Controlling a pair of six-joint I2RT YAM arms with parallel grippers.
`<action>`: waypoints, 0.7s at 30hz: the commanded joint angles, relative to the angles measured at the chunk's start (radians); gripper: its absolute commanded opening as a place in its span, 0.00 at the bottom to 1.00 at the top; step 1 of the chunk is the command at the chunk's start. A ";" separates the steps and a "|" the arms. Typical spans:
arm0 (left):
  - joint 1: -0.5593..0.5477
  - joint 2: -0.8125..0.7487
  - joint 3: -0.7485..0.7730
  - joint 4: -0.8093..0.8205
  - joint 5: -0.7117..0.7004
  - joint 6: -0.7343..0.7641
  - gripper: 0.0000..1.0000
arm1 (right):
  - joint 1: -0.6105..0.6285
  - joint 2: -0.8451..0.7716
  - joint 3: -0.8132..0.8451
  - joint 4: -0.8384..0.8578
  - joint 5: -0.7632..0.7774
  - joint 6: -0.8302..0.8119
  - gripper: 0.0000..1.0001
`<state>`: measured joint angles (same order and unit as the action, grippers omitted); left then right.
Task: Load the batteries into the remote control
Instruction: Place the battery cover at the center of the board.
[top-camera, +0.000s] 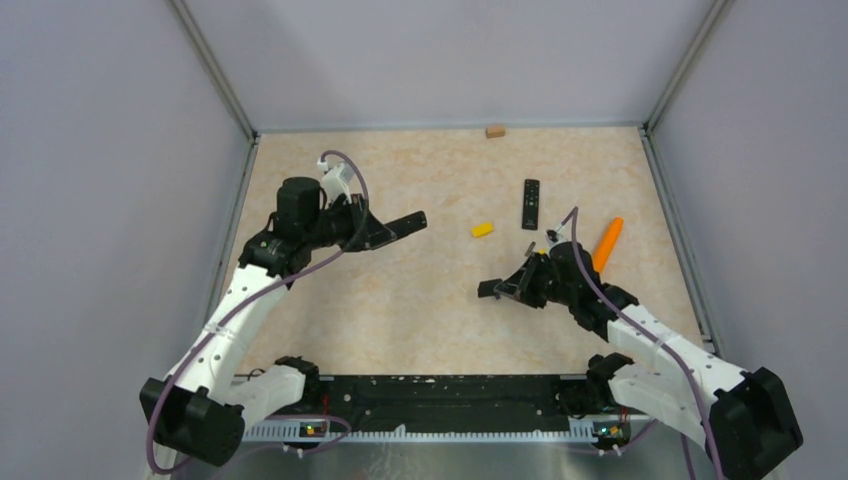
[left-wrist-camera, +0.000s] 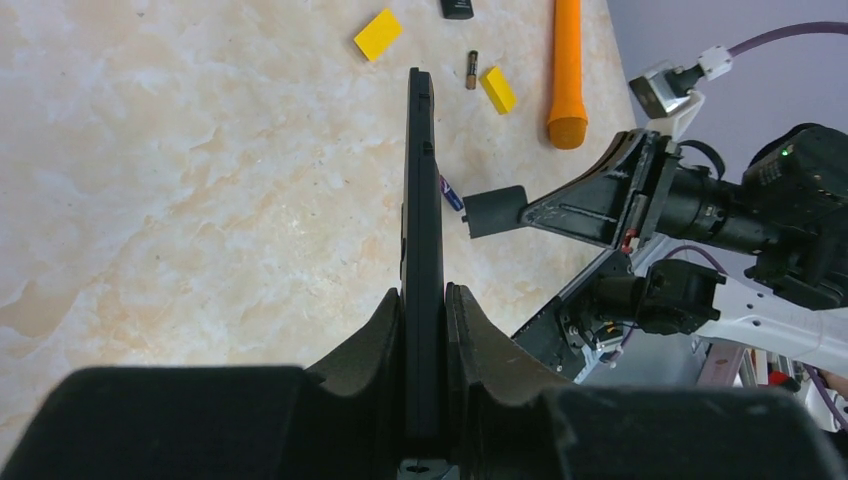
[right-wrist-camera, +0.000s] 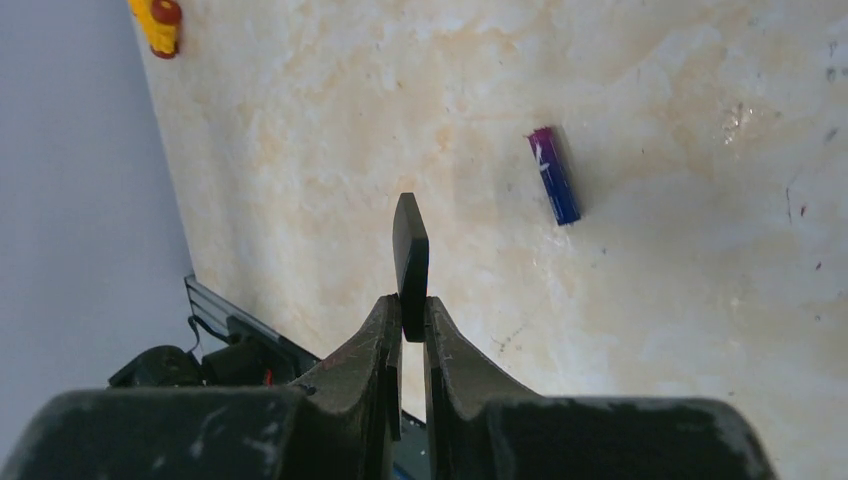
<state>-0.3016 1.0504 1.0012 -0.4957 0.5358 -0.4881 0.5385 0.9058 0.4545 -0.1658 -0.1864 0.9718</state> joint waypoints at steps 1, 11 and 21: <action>0.003 0.006 -0.002 0.070 0.044 -0.013 0.00 | -0.003 -0.006 -0.010 -0.013 -0.092 -0.014 0.00; 0.002 0.008 -0.020 0.094 0.118 -0.021 0.00 | -0.003 0.086 -0.058 -0.017 -0.087 -0.088 0.00; 0.001 0.014 -0.024 0.106 0.174 -0.023 0.00 | -0.001 0.115 -0.051 -0.097 -0.048 -0.096 0.28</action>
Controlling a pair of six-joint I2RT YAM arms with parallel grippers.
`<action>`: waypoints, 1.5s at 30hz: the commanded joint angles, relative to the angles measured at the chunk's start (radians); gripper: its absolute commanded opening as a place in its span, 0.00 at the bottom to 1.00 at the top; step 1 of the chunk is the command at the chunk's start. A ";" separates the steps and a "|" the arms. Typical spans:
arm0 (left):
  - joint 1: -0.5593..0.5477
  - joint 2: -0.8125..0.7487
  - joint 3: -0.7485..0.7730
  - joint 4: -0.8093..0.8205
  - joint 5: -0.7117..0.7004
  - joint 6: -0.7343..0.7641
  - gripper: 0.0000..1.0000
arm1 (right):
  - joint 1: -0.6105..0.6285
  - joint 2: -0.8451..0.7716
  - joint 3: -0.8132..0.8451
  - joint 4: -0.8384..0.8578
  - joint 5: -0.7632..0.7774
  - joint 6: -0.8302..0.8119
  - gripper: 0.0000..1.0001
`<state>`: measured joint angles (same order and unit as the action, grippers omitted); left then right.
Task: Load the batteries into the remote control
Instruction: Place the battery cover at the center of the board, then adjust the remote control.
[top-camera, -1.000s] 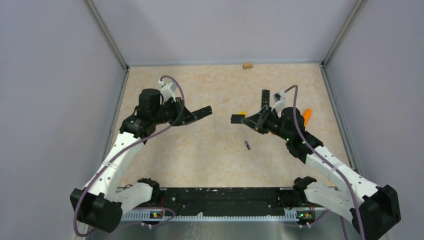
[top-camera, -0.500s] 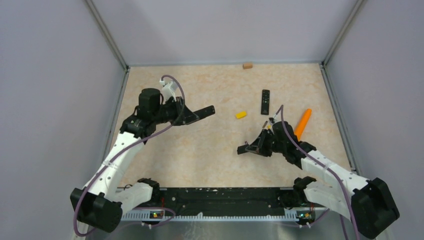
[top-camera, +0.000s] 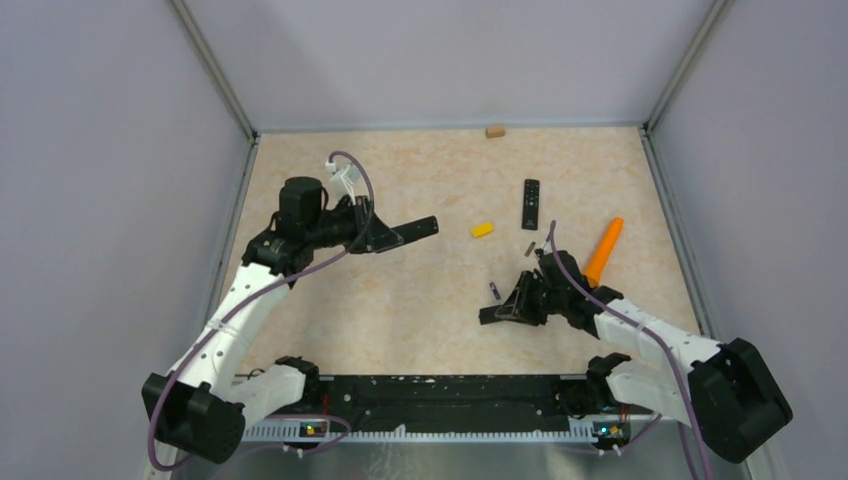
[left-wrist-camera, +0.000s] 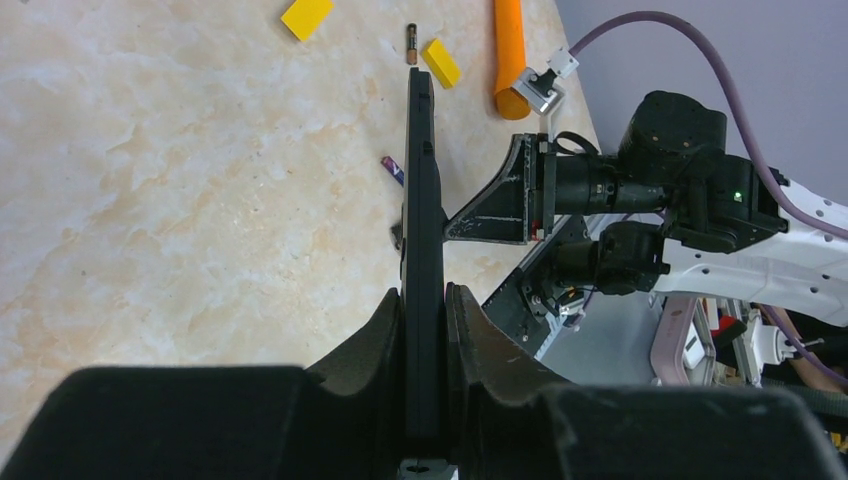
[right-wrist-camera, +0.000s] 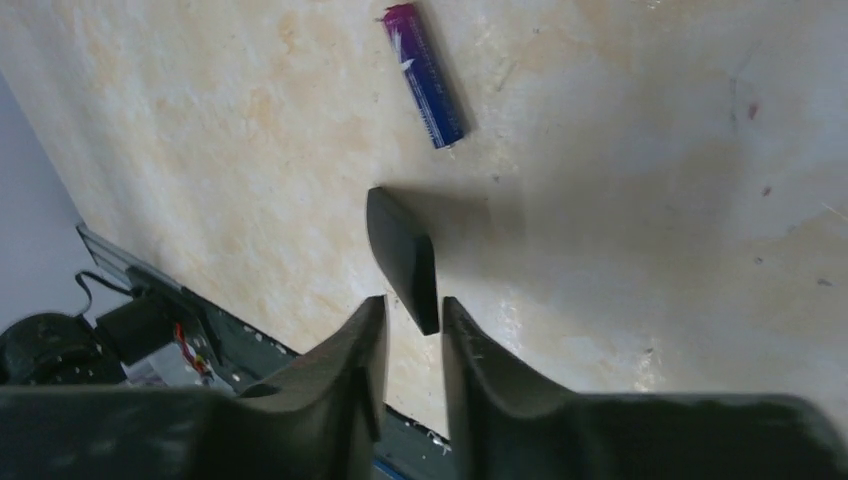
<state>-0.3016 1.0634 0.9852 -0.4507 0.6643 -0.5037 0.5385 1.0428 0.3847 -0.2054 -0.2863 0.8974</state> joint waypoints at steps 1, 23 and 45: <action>0.002 0.002 -0.009 0.062 0.053 -0.007 0.00 | -0.001 -0.037 0.030 -0.080 0.067 -0.023 0.36; -0.011 -0.097 -0.085 0.338 0.477 -0.115 0.00 | 0.001 -0.097 0.191 0.831 -0.419 0.023 0.74; -0.014 -0.134 -0.036 0.504 0.458 -0.314 0.66 | 0.083 0.064 0.237 1.292 -0.362 0.270 0.00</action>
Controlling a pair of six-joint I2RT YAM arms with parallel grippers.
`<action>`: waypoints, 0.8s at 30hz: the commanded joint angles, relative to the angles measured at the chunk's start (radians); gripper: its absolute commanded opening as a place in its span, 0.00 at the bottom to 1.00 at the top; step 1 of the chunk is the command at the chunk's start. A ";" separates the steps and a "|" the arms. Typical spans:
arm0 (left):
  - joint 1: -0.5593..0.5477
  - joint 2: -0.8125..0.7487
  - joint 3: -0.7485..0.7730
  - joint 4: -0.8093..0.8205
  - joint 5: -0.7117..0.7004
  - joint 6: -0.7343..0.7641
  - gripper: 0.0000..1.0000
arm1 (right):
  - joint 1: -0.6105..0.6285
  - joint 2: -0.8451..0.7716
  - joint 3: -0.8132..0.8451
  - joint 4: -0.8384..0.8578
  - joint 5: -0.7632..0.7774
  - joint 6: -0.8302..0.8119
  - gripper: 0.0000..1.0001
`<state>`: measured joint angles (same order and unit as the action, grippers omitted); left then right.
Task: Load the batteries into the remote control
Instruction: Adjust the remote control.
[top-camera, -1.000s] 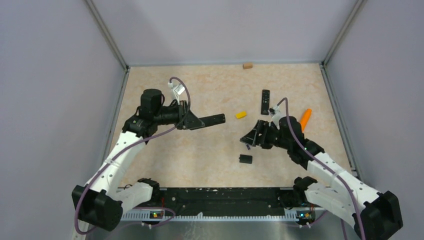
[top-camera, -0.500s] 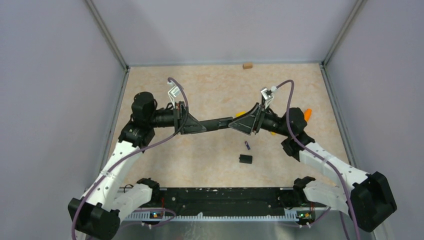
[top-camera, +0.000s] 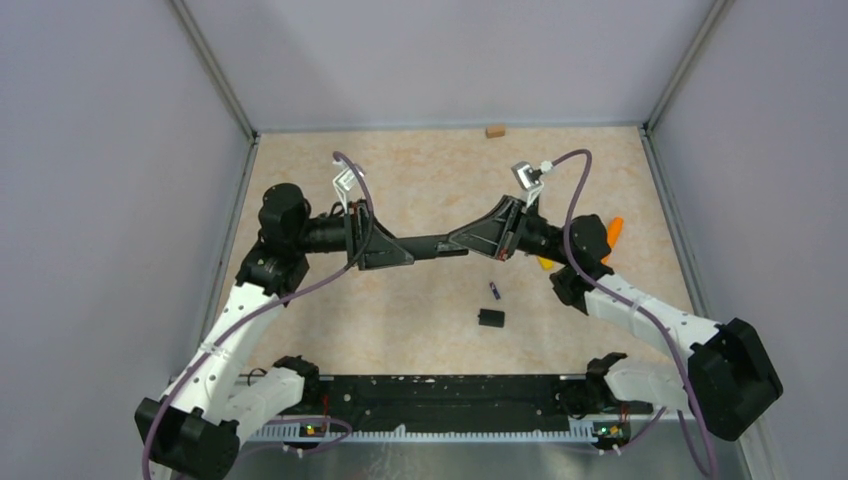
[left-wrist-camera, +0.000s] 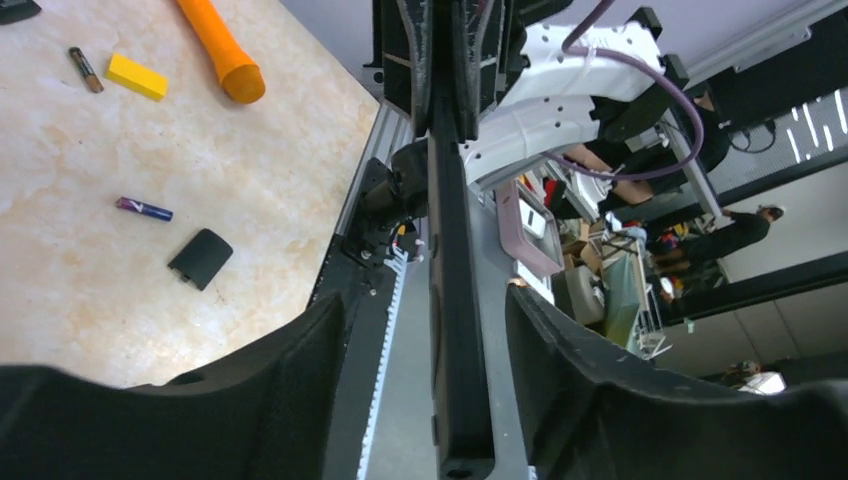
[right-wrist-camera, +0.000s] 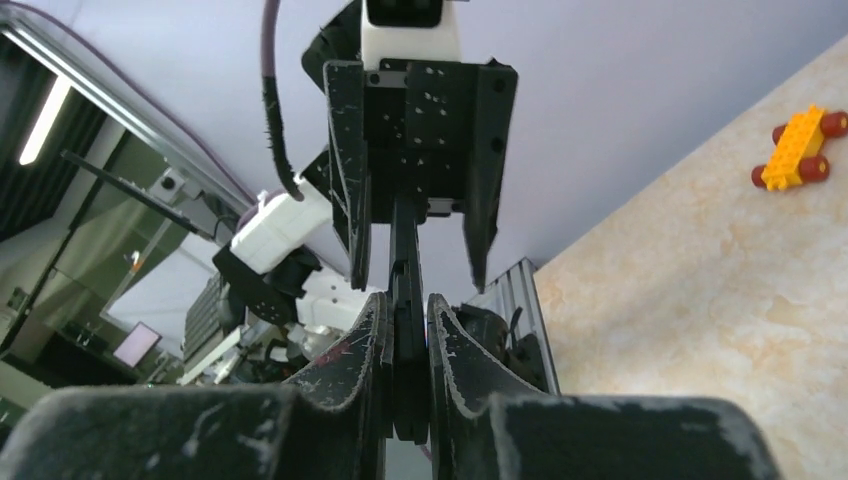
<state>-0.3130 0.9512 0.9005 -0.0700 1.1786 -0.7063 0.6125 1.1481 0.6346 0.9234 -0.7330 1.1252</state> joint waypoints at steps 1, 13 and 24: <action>-0.003 -0.028 0.044 0.162 -0.090 -0.153 0.73 | 0.009 -0.058 -0.023 0.173 0.133 0.044 0.00; -0.093 -0.070 -0.184 0.701 -0.663 -0.471 0.99 | 0.073 -0.095 -0.051 0.193 0.628 0.098 0.00; -0.171 -0.001 -0.134 0.659 -0.850 -0.451 0.76 | 0.169 -0.034 -0.013 0.140 0.684 0.135 0.00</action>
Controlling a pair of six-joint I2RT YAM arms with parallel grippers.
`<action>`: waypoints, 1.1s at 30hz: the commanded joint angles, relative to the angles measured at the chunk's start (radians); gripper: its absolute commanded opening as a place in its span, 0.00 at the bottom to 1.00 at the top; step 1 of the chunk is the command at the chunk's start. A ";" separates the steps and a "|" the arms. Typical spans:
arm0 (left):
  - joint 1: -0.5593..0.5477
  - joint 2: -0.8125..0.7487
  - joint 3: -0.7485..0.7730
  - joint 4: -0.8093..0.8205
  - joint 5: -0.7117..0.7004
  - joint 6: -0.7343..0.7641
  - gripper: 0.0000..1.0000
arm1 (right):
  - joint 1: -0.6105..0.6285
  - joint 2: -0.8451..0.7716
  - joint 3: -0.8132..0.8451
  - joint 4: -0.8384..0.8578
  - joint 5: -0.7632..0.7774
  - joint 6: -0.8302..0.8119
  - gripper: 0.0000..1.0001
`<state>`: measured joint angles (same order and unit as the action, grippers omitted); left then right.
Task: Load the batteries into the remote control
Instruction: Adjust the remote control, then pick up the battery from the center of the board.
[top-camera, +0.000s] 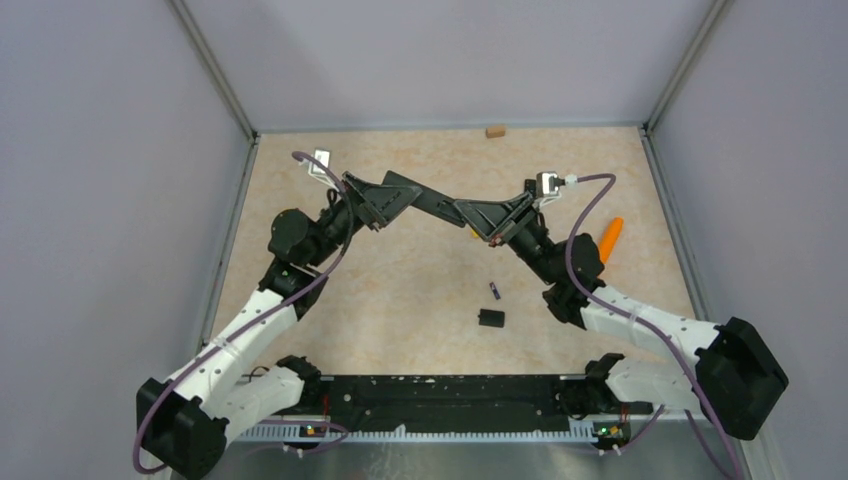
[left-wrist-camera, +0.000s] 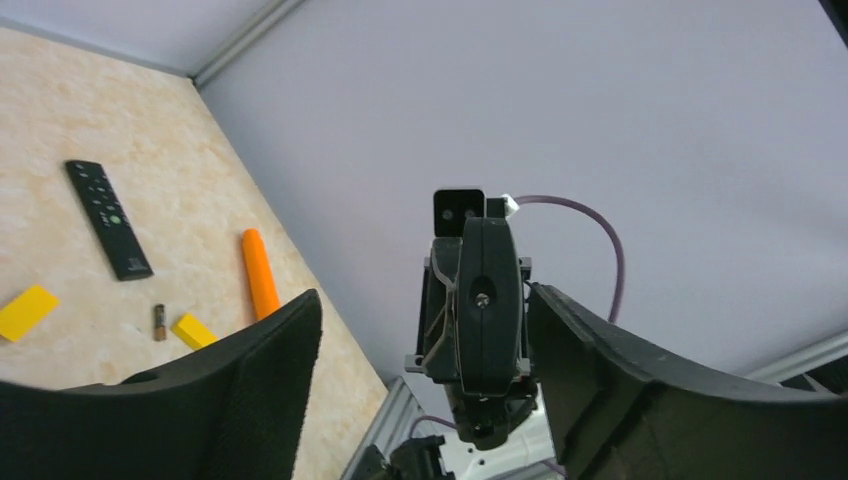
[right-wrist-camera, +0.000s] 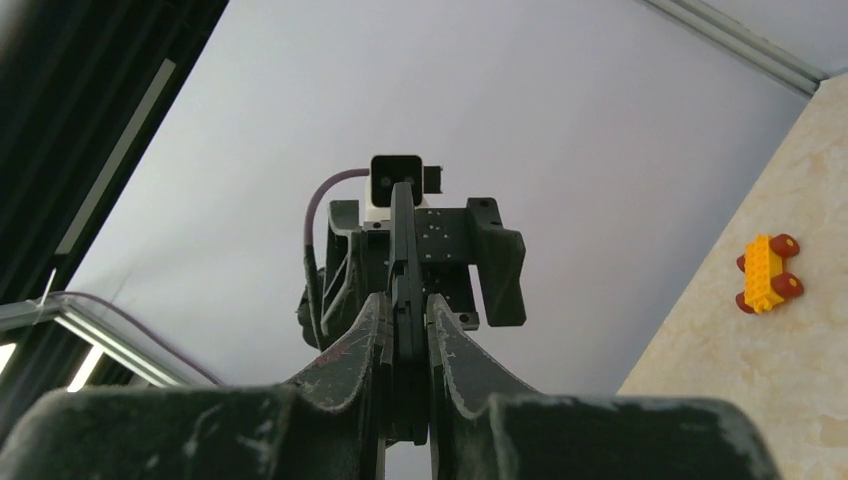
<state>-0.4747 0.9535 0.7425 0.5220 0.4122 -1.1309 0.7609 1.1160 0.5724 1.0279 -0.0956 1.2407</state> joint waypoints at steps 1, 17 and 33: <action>-0.014 -0.005 0.013 0.081 -0.091 -0.038 0.68 | 0.023 -0.003 0.046 0.032 0.054 0.020 0.00; -0.023 0.000 -0.018 0.096 -0.084 -0.005 0.06 | 0.026 0.003 0.087 -0.144 -0.007 0.039 0.01; 0.007 -0.109 0.059 -0.579 -0.145 0.556 0.00 | -0.043 -0.197 0.303 -1.400 0.300 -0.489 0.57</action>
<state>-0.4747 0.8829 0.7528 0.1177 0.2970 -0.7418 0.7528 0.8932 0.7635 0.0338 0.0380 0.8970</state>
